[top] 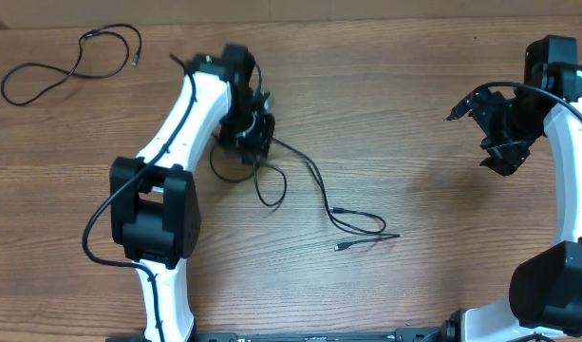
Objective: Untangle cables
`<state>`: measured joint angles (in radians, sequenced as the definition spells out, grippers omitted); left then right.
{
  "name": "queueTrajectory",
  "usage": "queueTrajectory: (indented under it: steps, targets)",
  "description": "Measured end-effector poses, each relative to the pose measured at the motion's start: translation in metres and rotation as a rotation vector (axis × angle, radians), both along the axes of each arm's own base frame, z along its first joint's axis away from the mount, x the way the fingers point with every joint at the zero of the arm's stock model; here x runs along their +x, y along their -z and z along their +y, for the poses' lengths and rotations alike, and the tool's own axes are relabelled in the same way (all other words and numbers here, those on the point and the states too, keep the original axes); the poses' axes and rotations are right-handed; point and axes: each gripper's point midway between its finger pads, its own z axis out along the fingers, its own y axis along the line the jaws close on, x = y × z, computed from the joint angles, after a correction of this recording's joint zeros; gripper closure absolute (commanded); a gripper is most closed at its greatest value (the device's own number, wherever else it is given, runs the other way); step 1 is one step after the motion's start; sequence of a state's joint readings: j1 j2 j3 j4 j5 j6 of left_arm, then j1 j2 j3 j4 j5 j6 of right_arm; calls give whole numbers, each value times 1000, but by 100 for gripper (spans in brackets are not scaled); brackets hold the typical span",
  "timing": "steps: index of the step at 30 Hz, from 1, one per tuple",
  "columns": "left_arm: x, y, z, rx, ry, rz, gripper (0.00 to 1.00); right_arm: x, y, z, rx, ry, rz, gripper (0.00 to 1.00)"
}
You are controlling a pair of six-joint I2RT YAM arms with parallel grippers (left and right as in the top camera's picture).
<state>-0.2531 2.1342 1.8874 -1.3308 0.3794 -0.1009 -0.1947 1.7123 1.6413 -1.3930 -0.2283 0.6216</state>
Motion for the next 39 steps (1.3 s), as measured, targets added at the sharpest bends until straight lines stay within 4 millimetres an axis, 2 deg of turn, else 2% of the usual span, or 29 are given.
queueTrajectory:
  steps: [5, 9, 12, 16, 18, 21, 26, 28, 29, 32, 34, 35, 37, 39]
  targets:
    - [24, -91, -24, -154, 13, -153, 96, 0, 0, 0, 0, 0, 0, 0]
    - [34, -152, -32, -228, 28, -296, 96, 0, 0, 0, 0, 0, -1, 0]
    - [36, -185, -32, -252, 25, -385, 96, 0, 0, 0, -1, 0, -1, 0]
    - [32, -209, -17, -224, -43, -434, 95, 0, 0, 0, -1, 0, -1, 0]
    - [26, -209, -5, -178, -80, -415, 96, 0, 0, 0, -1, 0, -1, 0]
    - [16, -195, 17, -59, -128, -356, 96, 0, 0, 0, 0, 0, 0, 0]
    - [20, -168, 46, 126, -202, -317, 94, 0, 0, 0, 0, 0, 0, 0]
    - [18, -153, 56, 192, -224, -278, 87, 0, 0, 0, 0, 0, 0, 0]
    - [17, -146, 60, 216, -232, -259, 80, 0, 0, 0, 0, 0, 0, 0]
    - [11, -125, 68, 272, -244, -195, 78, 0, 0, 0, -1, 0, -1, 0]
    - [7, -114, 71, 294, -239, -162, 73, 0, 0, 0, 0, 0, -1, 0]
    - [4, -108, 71, 302, -231, -139, 67, 0, 0, 0, 0, 0, 0, 0]
    - [-5, -94, 71, 307, -201, -86, 62, 0, 0, 0, 0, 0, -1, 0]
    - [-9, -83, 69, 299, -179, -54, 48, 0, 0, 0, -1, 0, -1, 0]
